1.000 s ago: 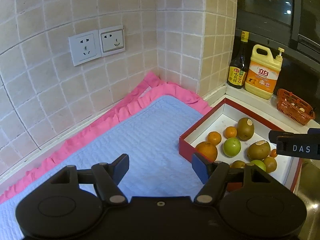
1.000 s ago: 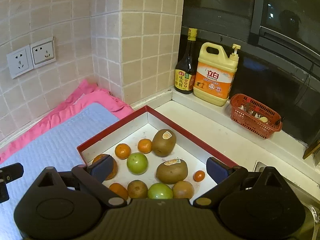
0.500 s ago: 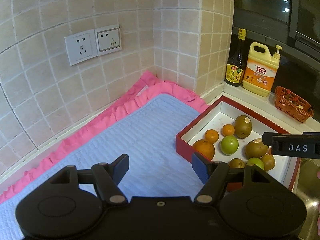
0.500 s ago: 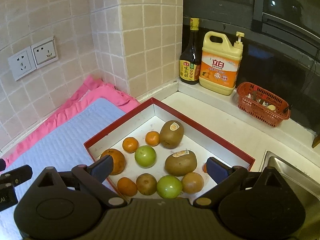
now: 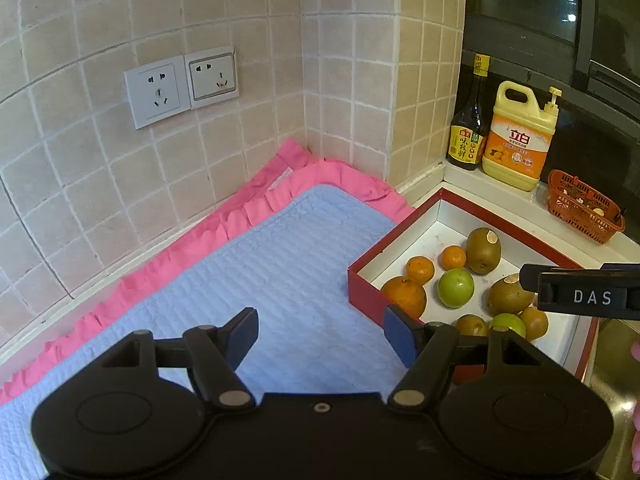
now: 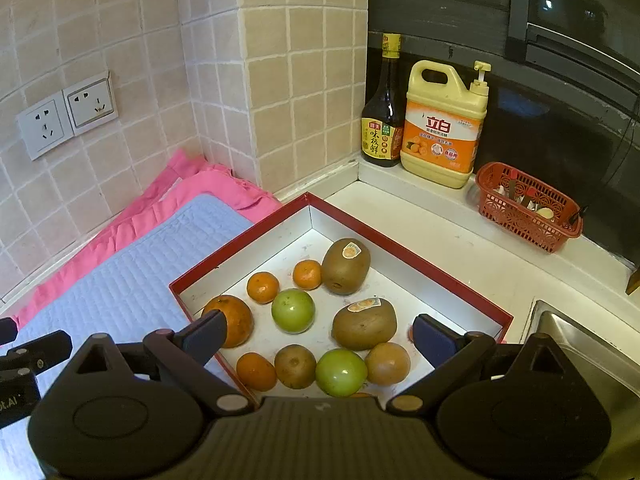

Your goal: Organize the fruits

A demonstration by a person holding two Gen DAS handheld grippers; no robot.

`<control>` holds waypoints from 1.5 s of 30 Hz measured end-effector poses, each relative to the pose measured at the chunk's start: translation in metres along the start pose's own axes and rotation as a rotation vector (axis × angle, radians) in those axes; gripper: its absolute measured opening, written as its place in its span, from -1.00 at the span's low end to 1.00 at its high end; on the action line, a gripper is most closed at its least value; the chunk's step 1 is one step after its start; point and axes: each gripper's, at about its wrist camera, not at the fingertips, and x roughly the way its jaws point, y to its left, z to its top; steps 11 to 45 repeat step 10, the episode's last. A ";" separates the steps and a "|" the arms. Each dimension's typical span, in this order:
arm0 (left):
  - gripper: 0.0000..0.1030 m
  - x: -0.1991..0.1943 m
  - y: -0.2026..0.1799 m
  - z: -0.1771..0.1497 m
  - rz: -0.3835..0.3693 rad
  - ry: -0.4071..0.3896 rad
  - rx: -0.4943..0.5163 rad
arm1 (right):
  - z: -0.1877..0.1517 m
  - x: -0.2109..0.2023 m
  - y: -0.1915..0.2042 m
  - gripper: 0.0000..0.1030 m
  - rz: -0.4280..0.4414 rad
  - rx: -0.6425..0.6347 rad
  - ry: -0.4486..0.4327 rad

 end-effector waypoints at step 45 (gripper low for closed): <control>0.59 -0.003 -0.006 0.000 0.075 -0.066 0.043 | -0.001 0.001 0.000 0.95 0.002 -0.004 0.002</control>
